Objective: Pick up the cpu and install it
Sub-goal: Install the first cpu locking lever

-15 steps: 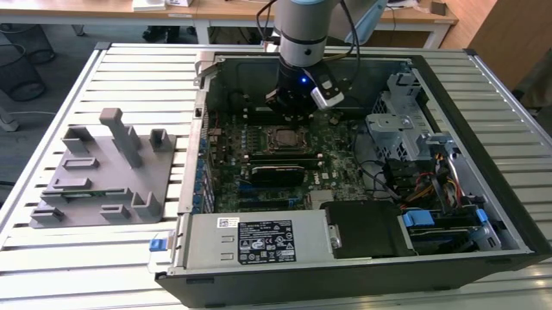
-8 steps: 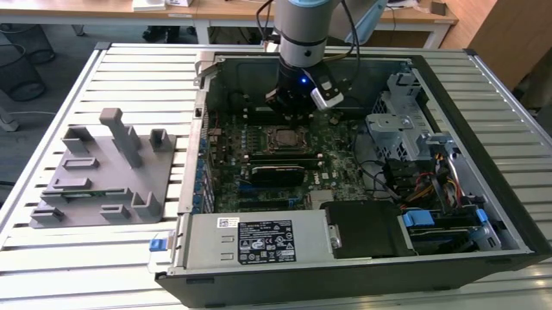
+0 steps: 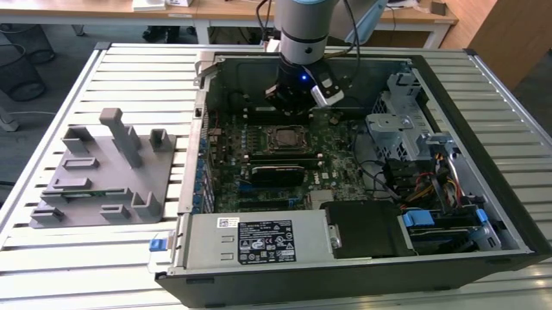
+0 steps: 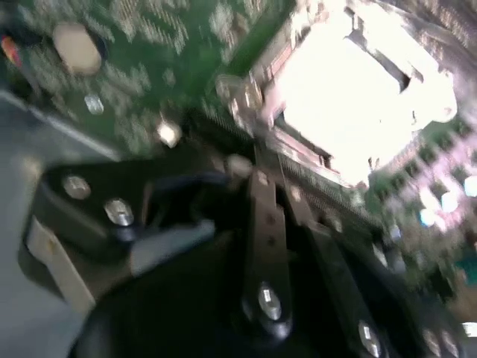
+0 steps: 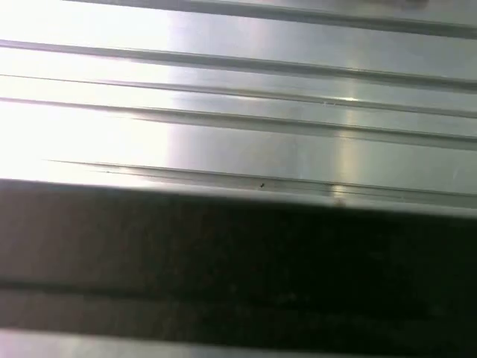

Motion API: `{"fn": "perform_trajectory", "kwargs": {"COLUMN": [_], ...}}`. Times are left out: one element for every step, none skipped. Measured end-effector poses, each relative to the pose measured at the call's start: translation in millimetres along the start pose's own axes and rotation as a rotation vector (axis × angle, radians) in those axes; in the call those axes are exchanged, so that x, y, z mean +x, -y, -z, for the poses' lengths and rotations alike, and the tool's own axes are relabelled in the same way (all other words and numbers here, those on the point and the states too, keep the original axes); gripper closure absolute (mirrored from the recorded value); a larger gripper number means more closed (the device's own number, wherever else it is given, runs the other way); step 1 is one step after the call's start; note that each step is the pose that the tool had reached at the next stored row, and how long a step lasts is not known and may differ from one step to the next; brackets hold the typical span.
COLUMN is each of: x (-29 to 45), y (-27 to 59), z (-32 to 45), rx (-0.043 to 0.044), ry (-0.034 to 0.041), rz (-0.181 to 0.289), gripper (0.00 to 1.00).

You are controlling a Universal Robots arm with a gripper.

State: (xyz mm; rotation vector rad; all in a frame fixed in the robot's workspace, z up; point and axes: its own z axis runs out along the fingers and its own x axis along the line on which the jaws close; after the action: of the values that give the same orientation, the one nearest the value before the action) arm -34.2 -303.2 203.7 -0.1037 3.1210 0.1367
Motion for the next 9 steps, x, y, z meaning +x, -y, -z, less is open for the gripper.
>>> {"fn": "perform_trajectory", "kwargs": {"x": [0.0, 0.0, 0.0, 0.0, 0.1, 0.2, 0.3, 0.3, 0.4], "y": [-0.1, -0.2, -0.2, 0.6, 2.0, 3.4, 4.7, 5.5, 5.9], "z": [1.7, 2.5, 2.5, 2.7, 2.8, 2.9, 3.0, 3.1, 3.1], "rx": [0.0, 0.0001, -0.0002, 0.0, 0.0, 0.0001, 0.0003, 0.0008, 0.0009], "ry": [-0.0001, -0.0002, 0.0, -0.0001, -0.0002, -0.0001, -0.0001, -0.0003, -0.0003], "rz": [0.0, 0.0, 0.0, 0.0, 0.0, 0.0, 0.0, 0.0, 0.0], "gripper": [0.89, 0.89, 0.89, 0.89, 0.89, 0.89, 0.89, 0.89, 0.89]}}
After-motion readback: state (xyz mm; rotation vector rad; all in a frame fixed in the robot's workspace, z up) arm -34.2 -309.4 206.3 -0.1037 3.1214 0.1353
